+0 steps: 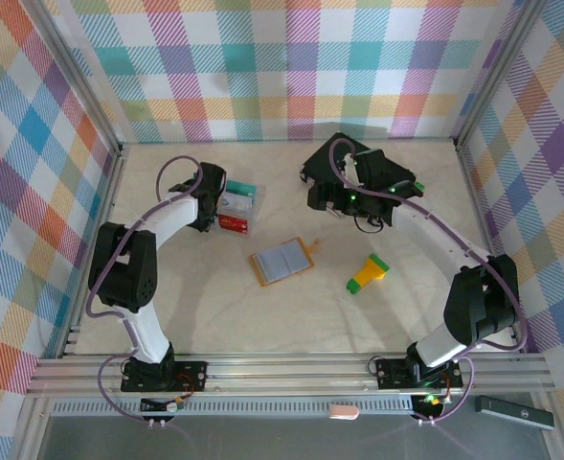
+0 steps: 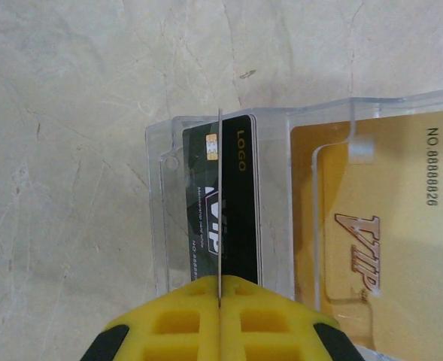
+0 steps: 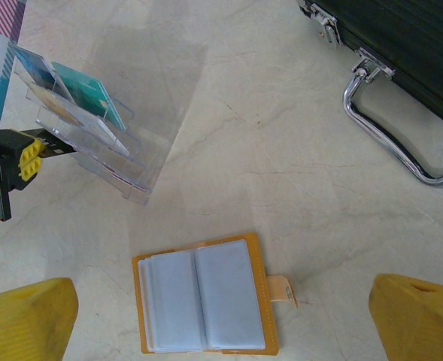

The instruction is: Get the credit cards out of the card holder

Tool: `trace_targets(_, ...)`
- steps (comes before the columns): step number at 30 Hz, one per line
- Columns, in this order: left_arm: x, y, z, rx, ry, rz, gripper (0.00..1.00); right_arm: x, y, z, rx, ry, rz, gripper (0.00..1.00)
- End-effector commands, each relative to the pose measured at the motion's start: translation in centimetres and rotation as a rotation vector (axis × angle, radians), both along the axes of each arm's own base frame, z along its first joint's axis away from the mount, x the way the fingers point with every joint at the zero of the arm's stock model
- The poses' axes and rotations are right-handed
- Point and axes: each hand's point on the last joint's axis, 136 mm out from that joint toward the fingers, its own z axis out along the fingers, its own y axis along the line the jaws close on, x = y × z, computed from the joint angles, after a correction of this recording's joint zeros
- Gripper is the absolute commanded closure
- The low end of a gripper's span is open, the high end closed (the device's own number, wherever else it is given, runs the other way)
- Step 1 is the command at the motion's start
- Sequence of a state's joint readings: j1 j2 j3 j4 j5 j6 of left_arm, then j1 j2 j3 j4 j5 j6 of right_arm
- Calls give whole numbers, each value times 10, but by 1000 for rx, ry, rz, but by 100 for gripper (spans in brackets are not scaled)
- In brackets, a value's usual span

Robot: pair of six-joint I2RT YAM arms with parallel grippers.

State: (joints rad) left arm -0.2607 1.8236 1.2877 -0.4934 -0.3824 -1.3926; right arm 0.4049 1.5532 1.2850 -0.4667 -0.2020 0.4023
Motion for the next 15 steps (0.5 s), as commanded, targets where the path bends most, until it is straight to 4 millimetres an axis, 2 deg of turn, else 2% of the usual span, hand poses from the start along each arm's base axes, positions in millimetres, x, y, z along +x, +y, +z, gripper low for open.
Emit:
trace_targets(1,10,3,2,-13,-19,6,97,3,1,7,2,-8,16,1)
trace_targets(8,24,-7,0,-24,-23,-69,82,3,2,7,5,-4,16,1)
trace_targets(15,25,-8,11,-15,-40,-106,76,3,2,5,5,3,16,1)
